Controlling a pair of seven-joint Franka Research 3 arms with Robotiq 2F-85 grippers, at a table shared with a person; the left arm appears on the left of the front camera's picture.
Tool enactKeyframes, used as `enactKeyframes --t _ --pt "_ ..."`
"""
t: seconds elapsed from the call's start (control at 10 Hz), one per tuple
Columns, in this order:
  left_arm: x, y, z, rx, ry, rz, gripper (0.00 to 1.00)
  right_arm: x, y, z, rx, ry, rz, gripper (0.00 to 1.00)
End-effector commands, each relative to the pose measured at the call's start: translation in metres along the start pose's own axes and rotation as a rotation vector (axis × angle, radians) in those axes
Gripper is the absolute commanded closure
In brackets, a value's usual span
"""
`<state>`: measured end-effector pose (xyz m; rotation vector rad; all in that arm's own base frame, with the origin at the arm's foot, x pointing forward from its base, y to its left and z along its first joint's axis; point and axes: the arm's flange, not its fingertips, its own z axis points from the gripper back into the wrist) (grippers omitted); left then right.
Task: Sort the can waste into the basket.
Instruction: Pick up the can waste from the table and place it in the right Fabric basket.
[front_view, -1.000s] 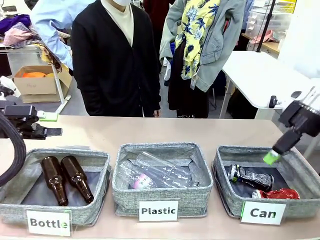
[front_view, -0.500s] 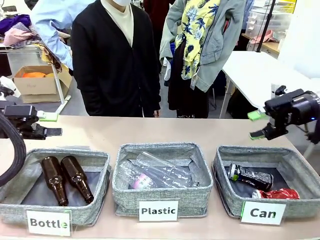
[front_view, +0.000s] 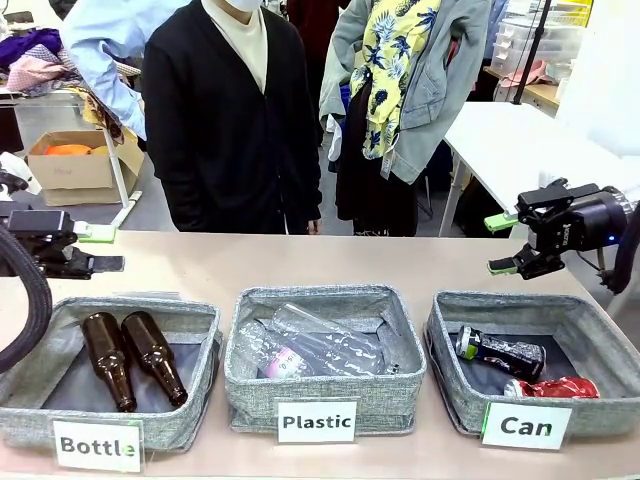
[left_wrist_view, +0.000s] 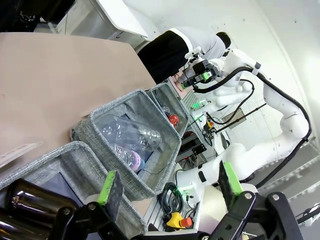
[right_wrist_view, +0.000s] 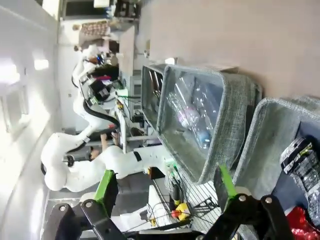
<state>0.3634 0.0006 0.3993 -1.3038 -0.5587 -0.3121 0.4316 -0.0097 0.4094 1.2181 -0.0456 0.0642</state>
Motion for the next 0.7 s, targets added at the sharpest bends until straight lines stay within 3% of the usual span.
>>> enactKeyframes --t 0.0,0.6 --pt "-0.0045 -0.0039 0.0015 -0.006 0.012 -0.009 0.00 -0.0018 0.0017 0.0069 -0.001 0.011 0.036 0.00" --pt "-0.0045 -0.0039 0.0015 -0.006 0.012 -0.009 0.00 -0.0018 0.0017 0.0069 -0.001 0.011 0.036 0.00"
